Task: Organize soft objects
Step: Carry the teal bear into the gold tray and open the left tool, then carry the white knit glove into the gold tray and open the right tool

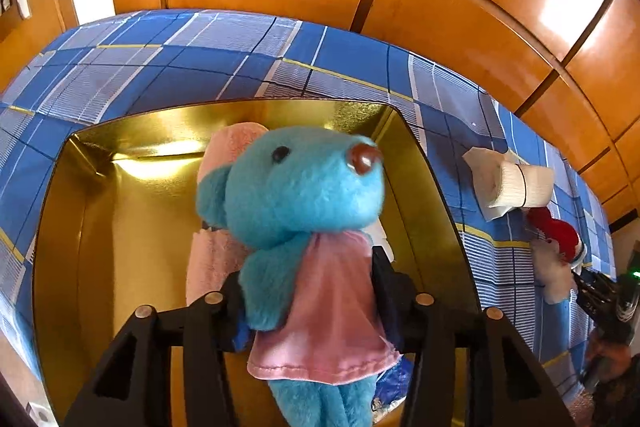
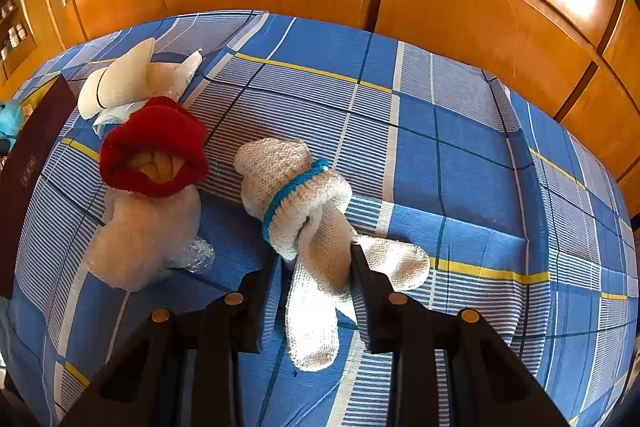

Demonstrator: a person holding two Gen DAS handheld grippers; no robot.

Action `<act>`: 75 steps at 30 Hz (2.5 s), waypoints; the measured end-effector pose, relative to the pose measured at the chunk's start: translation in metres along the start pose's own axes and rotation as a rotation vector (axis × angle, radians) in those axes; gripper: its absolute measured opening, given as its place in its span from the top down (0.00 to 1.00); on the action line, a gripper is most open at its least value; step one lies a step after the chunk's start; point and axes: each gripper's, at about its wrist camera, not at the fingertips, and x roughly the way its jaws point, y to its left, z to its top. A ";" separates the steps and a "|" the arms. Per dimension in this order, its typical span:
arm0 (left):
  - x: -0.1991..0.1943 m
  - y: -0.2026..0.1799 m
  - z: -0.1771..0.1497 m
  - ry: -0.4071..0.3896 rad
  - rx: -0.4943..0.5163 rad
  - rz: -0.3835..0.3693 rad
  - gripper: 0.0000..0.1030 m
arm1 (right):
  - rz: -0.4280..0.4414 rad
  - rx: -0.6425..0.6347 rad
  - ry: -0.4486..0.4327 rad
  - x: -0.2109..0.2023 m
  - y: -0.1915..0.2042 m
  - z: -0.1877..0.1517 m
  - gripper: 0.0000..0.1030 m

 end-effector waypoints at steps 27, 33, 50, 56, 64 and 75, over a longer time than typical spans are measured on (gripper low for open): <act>-0.078 0.028 -0.048 -0.173 -0.070 0.145 0.24 | -0.029 -0.015 -0.002 -0.001 0.004 -0.001 0.69; -0.084 0.038 -0.064 -0.180 -0.110 0.191 0.24 | -0.036 -0.012 -0.003 -0.001 0.004 -0.001 0.69; -0.127 0.024 -0.111 -0.296 -0.071 0.230 0.24 | -0.058 0.059 0.014 -0.004 0.007 0.000 0.70; -0.124 0.023 -0.119 -0.288 -0.061 0.233 0.24 | -0.003 0.145 0.012 -0.012 0.002 -0.003 0.71; -0.126 0.027 -0.121 -0.300 -0.067 0.237 0.24 | 0.077 0.177 -0.051 -0.039 0.014 0.002 0.71; -0.132 0.038 -0.122 -0.319 -0.104 0.236 0.24 | 0.300 -0.018 -0.145 -0.093 0.104 0.038 0.71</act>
